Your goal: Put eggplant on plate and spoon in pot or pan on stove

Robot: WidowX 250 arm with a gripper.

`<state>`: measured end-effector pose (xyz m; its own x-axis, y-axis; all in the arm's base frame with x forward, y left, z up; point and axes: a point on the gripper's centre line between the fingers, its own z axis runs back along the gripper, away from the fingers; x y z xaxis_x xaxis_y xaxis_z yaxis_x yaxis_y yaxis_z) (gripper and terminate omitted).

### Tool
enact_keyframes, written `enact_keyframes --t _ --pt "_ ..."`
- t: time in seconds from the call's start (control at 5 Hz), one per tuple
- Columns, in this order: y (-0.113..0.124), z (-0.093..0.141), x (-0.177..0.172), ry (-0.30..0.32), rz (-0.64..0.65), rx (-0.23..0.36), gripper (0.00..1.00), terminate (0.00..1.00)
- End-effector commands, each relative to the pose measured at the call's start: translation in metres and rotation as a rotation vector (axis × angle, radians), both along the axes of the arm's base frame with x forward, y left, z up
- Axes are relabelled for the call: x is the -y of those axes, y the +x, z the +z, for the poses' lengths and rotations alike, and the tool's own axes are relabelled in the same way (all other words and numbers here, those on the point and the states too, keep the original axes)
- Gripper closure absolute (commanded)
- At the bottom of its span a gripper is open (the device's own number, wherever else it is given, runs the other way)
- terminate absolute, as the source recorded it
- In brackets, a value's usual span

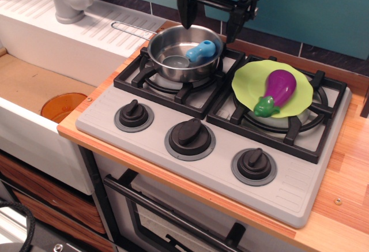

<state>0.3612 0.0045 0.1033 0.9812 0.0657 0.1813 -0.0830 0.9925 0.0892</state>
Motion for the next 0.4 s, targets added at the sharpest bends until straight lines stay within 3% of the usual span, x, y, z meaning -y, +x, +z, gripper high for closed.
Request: enact_keyframes --t 0.0,0.2 --pt "-0.017 0.0368 0.0377 -0.034 0.038 0.071 0.0 0.0" --pt "-0.0157 0.0348 0.0362 -0.077 0.001 0.076 0.0 1.0"
